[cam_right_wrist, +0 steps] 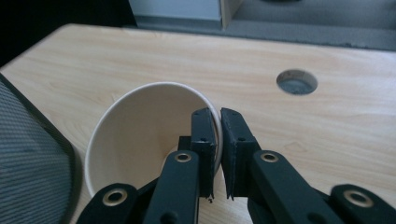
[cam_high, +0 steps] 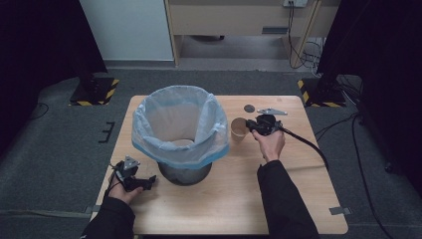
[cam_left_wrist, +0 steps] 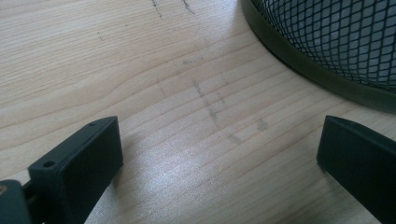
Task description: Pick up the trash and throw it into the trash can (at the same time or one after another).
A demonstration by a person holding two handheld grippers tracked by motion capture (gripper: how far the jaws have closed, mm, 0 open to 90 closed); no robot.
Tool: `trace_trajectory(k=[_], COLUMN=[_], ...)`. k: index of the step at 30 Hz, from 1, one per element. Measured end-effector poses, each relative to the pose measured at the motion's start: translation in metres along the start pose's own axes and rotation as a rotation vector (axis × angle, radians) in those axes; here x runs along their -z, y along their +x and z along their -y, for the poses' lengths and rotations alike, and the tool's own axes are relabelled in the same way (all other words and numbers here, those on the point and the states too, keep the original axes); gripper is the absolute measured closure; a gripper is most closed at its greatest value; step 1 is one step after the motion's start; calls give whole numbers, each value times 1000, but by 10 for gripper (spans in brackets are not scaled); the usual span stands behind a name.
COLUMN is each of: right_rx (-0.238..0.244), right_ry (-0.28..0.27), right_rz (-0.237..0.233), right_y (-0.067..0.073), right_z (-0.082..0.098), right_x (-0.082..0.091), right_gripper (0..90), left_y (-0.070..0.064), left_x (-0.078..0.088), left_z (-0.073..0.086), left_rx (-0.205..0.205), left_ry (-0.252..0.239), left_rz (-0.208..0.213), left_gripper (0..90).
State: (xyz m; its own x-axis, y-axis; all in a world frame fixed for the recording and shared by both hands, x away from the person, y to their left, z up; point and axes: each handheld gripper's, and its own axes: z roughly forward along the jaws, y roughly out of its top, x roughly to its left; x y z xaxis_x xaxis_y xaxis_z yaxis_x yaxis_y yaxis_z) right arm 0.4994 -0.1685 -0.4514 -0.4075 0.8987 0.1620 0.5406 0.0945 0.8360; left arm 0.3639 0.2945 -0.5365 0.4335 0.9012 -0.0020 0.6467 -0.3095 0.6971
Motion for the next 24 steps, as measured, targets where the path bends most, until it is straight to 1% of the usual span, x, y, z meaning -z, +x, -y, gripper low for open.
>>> trace_trajectory(k=[6,10,14,17,19,24], right_rx=[-19,-25,-44,-42,-41,-45], right_ry=[-85,-144,-206,-248,-264,-364], right_rz=[-35,-59,-88,-112,-131,-165], right_y=[-8,-13,-16,-15,-14,-8], right_z=[-9,-10,-11,-11,-15,-29], right_x=[33,56,79,93,101,126], right_gripper=[849,849,849,849,849,849], left_y=[0,0,0,0,0,0], left_x=[0,0,0,0,0,0], left_z=[0,0,0,0,0,0], left_rx=[0,0,0,0,0,-1], left_ry=[0,0,0,0,0,0], left_rz=[0,0,0,0,0,0], left_gripper=[0,0,0,0,0,0])
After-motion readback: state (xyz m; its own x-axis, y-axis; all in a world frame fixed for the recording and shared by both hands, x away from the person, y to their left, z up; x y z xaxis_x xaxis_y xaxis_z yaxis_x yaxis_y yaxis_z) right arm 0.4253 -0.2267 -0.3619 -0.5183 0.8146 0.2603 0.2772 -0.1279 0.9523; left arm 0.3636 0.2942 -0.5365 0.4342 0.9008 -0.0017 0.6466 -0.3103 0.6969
